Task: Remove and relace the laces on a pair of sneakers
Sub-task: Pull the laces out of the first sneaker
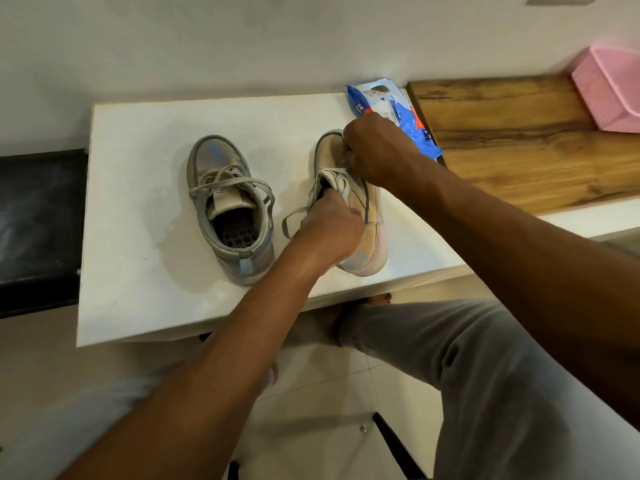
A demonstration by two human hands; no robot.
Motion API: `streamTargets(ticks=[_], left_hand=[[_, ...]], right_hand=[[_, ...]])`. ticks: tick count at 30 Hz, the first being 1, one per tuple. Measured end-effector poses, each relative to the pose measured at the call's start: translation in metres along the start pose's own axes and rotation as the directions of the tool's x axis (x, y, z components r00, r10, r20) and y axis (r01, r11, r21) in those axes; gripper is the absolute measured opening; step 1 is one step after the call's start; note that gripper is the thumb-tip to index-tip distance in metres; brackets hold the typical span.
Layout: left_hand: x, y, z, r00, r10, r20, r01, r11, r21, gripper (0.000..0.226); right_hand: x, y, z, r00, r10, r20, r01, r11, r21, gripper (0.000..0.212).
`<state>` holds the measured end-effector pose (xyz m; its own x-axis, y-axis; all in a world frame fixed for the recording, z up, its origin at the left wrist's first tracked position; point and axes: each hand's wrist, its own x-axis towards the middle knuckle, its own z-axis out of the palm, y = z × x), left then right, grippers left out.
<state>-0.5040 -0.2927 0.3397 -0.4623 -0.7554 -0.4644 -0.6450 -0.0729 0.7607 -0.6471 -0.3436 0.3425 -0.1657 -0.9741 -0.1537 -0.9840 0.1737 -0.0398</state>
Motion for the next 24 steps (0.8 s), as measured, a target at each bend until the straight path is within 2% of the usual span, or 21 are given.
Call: streamTargets(ticks=[4,9,13,16,18,21,24], left_hand=[[0.002,-0.003,0.002,1.000,-0.021,-0.005,0.021,1.000,-0.021,0.040],[0.006,-0.008,0.004,0.999,-0.048,-0.002,0.048,0.997,-0.063,0.038],[0.009,-0.011,0.002,0.998,-0.068,0.012,0.069,0.986,-0.155,0.048],[0.012,-0.014,-0.001,0.993,-0.114,0.035,0.119,0.965,-0.234,0.048],[0.012,-0.016,-0.003,0.989,-0.134,0.071,0.149,0.940,-0.307,0.048],[0.016,-0.021,-0.003,0.981,-0.157,0.110,0.188,0.899,-0.395,0.062],[0.025,-0.030,0.000,0.978,-0.174,0.114,0.208,0.862,-0.462,0.067]], right_hand=[[-0.012,0.003,-0.005,0.999,0.022,0.026,-0.022,1.000,0.020,0.021],[-0.041,0.007,-0.010,0.995,0.053,0.083,-0.066,0.985,0.158,0.022],[-0.068,0.010,-0.008,0.990,0.098,0.100,-0.127,0.929,0.348,0.017],[-0.088,0.014,-0.008,0.982,0.100,0.157,-0.167,0.850,0.500,0.006],[-0.098,0.013,-0.001,0.986,0.139,0.087,-0.164,0.793,0.587,0.005],[-0.104,0.005,0.018,0.932,0.338,-0.127,-0.182,0.743,0.644,0.009],[-0.108,-0.010,0.029,0.927,0.358,-0.117,-0.227,0.779,0.585,0.016]])
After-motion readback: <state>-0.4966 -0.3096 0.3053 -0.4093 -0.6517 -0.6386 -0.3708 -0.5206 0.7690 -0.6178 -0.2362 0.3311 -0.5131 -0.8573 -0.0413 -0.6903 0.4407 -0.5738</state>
